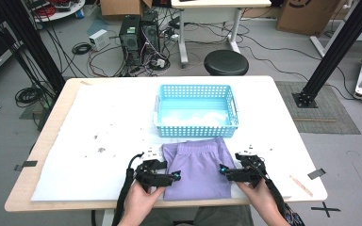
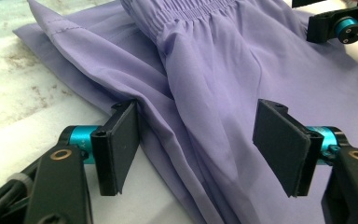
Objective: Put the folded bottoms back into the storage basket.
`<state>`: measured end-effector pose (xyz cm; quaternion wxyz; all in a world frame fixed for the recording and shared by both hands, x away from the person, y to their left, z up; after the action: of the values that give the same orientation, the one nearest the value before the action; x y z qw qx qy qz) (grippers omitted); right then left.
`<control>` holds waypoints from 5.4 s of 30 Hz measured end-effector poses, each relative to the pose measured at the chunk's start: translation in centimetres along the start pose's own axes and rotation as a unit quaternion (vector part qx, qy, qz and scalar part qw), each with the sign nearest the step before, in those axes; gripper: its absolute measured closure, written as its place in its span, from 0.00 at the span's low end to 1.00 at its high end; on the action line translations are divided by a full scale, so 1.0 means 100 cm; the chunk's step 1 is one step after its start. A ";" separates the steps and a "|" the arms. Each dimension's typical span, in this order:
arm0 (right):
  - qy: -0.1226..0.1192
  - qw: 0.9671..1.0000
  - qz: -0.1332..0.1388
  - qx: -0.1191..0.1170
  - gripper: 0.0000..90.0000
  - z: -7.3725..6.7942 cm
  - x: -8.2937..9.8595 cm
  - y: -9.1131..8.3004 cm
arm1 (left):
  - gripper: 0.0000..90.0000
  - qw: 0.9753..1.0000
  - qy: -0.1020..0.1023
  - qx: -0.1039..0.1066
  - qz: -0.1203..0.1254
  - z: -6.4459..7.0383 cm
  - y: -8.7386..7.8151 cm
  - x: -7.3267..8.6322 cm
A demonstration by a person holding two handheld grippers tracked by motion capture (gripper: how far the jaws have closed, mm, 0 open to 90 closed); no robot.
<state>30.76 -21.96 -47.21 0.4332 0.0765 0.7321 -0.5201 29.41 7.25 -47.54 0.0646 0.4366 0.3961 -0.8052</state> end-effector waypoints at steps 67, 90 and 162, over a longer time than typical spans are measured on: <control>-0.037 0.997 0.015 -0.058 0.96 -0.020 -0.008 -0.002 | 0.95 0.999 0.030 0.008 0.014 0.003 0.003 -0.019; -0.044 0.989 0.125 -0.071 0.96 -0.023 -0.064 -0.059 | 0.95 0.992 0.090 0.037 0.081 0.031 -0.050 -0.086; -0.053 0.987 0.151 0.024 0.49 0.073 -0.141 -0.013 | 0.38 0.976 0.139 -0.090 0.143 -0.079 -0.046 -0.144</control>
<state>42.70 -23.80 -36.86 0.5435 0.1689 0.6752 -0.4692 41.29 12.37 -36.40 0.1622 0.5889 0.4057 -0.6799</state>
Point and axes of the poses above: each handheld gripper's, and its own axes: y roughly forward along the jaws, x roughly out of its underside, z roughly to its right, the point moved 4 cm from there along y, roughly forward along the jaws, and after that the axes turned 1 degree about x, right-handed, at the moved point
